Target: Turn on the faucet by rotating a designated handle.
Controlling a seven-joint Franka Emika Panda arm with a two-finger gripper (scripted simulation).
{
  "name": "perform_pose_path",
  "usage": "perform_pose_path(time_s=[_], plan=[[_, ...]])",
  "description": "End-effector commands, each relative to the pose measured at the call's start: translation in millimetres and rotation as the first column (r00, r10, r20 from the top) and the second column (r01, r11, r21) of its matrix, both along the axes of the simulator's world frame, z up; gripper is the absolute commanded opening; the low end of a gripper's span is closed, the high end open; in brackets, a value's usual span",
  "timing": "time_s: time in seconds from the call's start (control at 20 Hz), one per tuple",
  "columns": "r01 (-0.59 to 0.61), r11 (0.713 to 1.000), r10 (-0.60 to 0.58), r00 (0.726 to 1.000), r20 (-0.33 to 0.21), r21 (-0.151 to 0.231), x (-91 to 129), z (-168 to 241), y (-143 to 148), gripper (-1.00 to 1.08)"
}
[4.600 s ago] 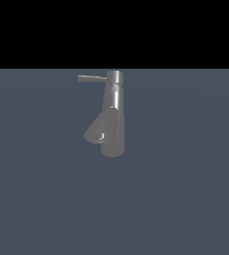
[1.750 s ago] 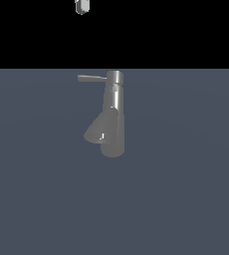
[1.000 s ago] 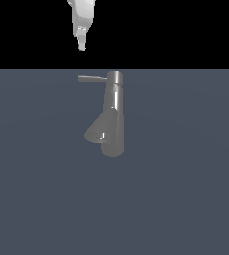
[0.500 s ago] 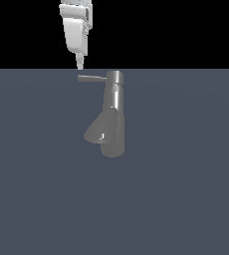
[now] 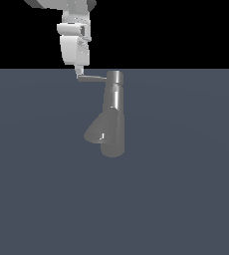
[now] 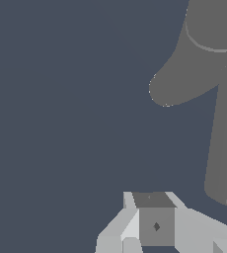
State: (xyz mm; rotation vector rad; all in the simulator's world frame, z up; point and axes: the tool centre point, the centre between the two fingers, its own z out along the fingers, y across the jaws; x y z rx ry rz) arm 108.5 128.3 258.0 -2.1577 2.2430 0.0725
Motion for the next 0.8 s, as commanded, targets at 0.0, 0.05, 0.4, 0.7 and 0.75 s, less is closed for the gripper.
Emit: perform_pose_path(time_s=[0.0,0.05,0.4,0.7,0.75], plan=[[0.017,1.000,-0.017,1.000,0.000,-0.001,2.5,-3.9,1.1,-1.00],[0.020,1.000,-0.020,1.000,0.001,-0.001,3.0,-4.6,1.6,-1.00],[0.032,0.999,-0.032,0.999,-0.014,-0.002,0.9,-9.2,-7.4,-1.00],[0.069,0.998,-0.069,0.996,-0.050,-0.004,-4.1,-22.3,-29.0,-1.00],[0.069,0.998,-0.069,0.996,-0.050,-0.004,-4.1,-22.3,-29.0,-1.00]])
